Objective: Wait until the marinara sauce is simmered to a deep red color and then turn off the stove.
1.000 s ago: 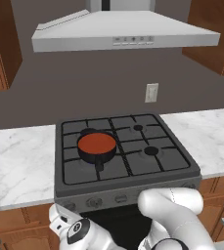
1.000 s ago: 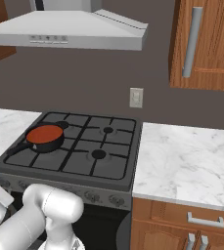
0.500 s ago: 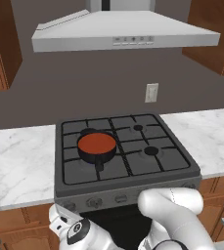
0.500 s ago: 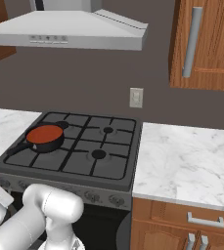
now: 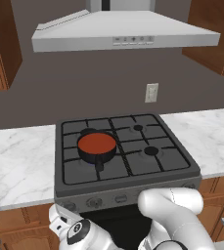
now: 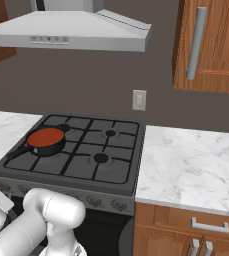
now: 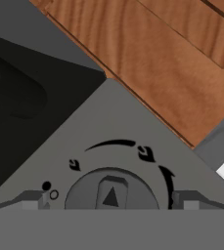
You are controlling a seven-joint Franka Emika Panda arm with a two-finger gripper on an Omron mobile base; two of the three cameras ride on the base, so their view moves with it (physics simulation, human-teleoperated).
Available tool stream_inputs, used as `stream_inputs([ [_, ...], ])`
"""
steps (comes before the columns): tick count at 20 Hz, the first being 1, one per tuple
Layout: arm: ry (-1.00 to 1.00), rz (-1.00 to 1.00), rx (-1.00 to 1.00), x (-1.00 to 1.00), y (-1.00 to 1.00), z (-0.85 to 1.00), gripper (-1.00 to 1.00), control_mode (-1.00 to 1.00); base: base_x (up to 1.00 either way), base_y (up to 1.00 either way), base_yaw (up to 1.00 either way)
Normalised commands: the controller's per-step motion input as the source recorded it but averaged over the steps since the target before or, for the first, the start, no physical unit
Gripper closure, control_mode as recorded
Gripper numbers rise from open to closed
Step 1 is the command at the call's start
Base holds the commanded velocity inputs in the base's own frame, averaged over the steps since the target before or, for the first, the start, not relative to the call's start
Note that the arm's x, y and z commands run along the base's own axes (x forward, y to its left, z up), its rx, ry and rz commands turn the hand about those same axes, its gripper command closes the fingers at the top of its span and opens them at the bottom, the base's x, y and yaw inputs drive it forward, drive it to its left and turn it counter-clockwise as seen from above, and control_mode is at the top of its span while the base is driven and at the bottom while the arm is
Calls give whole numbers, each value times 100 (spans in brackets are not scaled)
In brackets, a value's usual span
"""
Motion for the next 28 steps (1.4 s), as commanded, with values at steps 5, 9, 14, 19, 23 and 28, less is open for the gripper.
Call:
stream_inputs([
  [5, 0, 0, 0, 0, 0, 0, -100, -100, 0, 0, 0],
  [9, 0, 0, 0, 0, 0, 0, -100, -100, 0, 0, 0],
  [14, 0, 0, 0, 0, 0, 0, -100, -100, 0, 0, 0],
  [19, 0, 0, 0, 0, 0, 0, -100, -100, 0, 0, 0],
  [23, 0, 0, 0, 0, 0, 0, -100, -100, 0, 0, 0],
  [28, 0, 0, 0, 0, 0, 0, -100, -100, 0, 0, 0],
])
